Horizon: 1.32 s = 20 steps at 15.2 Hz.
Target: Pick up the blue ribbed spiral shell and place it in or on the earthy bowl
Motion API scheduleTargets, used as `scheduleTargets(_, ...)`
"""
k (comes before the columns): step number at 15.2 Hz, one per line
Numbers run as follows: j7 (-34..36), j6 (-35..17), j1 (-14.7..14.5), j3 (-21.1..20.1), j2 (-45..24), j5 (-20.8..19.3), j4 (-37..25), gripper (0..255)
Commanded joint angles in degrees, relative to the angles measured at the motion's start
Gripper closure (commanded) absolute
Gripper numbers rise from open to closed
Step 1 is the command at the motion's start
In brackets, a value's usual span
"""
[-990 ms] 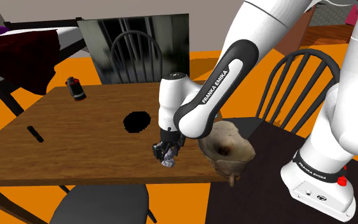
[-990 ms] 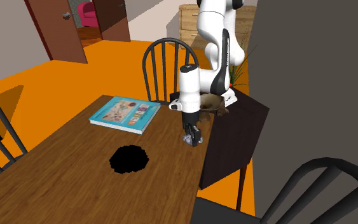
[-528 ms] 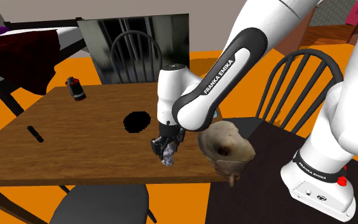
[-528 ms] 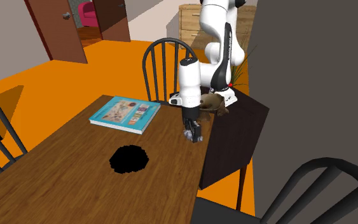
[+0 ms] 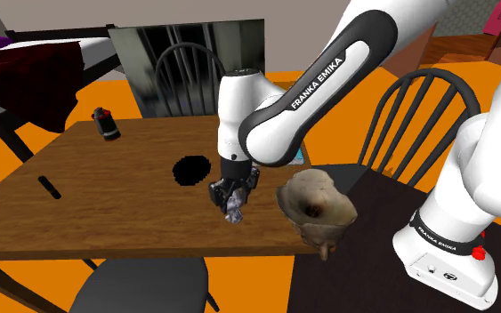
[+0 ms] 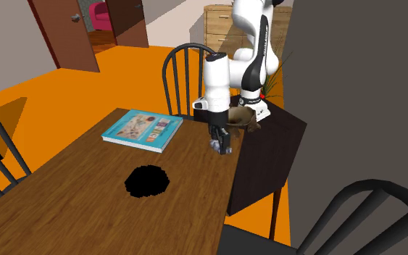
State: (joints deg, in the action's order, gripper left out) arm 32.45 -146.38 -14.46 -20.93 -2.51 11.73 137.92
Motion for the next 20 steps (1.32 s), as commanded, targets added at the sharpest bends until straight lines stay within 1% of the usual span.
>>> scheduleTargets(1,-0.2,1.7,0.1,0.0,1.3,0.3,-0.4,255)
scheduleTargets(20,0.1,17.1,0.5,0.9,10.9,1.7,-6.5,255)
